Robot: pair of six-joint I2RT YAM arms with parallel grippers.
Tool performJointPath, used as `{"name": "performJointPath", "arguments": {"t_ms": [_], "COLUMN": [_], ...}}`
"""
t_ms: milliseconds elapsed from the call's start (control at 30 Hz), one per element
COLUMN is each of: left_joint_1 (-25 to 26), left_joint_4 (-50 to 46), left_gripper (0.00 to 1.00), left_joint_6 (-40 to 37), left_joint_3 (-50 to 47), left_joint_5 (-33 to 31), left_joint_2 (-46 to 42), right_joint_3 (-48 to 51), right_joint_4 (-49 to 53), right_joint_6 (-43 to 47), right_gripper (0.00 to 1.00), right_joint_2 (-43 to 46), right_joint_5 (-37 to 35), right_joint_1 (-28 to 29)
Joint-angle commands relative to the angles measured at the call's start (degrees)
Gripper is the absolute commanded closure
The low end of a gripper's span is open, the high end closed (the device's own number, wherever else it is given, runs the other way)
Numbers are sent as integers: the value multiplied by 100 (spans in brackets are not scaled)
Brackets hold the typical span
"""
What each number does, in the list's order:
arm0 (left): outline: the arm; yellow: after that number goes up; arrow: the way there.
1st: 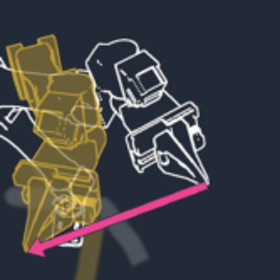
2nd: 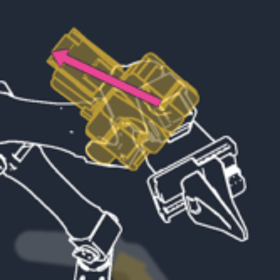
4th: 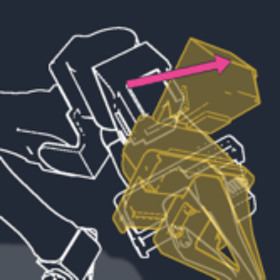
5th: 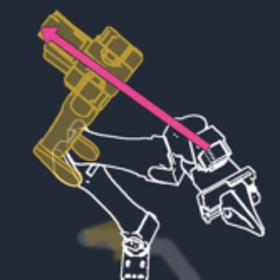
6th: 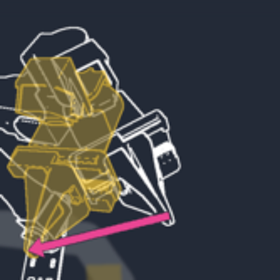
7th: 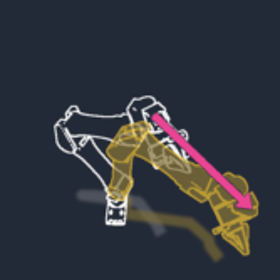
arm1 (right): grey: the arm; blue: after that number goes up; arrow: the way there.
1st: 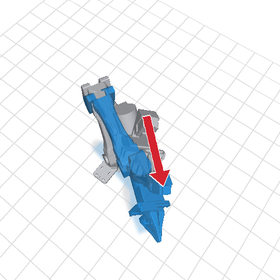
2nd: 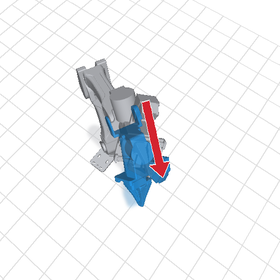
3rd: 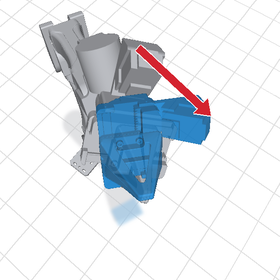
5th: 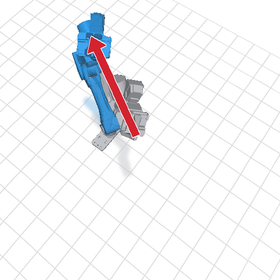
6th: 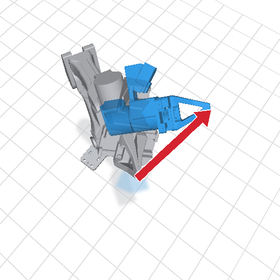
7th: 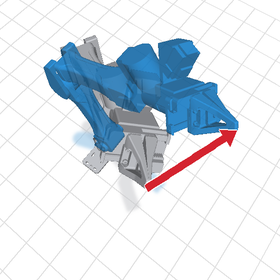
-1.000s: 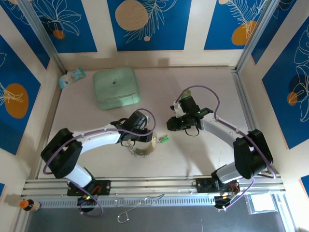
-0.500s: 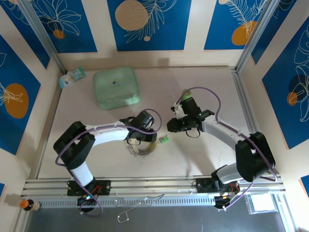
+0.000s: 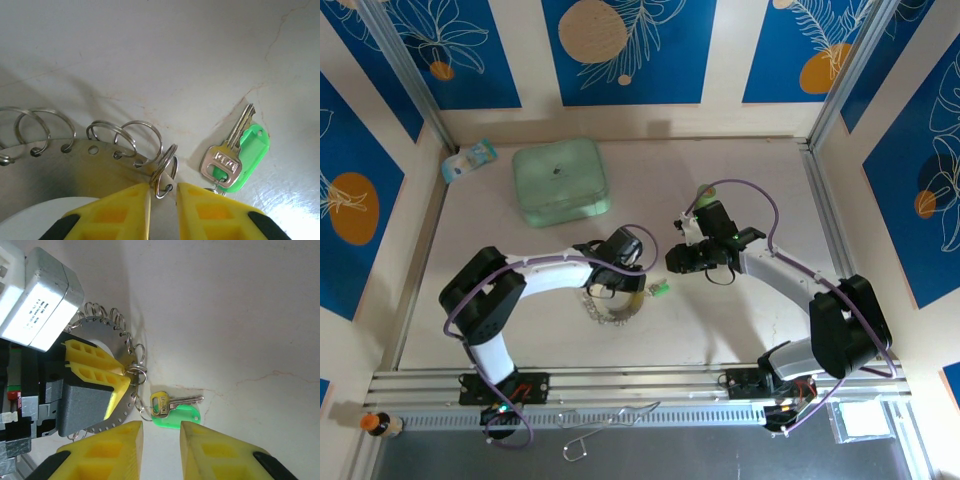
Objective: Put the keys on the keyring
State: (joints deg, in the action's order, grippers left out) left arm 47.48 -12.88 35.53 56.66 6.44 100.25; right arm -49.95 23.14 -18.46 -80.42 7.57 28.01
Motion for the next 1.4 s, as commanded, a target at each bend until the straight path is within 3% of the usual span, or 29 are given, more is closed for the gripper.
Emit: {"name": "performJointPath", "arguments": {"t_ms": [0,667,1067,1200,1367], "left_joint_1": [63,172,226,261,297], "left_joint_4": [10,-182,-420,-489,-299], "left_gripper": [81,82,93,100,100], "left_joint_6": [-46,-144,-316,-462,-1178], "left_joint_3": [193,397,530,490,149], "left_joint_5": [136,95,-170,-406,-801], "left_joint_2": [124,298,349,108,-669], "right_joint_3": [27,57,75,65,59], "right_joint_4": [-4,33,77,136,130], "right_joint_6": [51,76,71,82,36], "right_gripper": [73,73,73,73,73], "right_joint_2": [46,56,137,214,478], "right_joint_5": [150,130,106,104,274], "right_joint_1": [-6,-17,-32,-49,-201]}}
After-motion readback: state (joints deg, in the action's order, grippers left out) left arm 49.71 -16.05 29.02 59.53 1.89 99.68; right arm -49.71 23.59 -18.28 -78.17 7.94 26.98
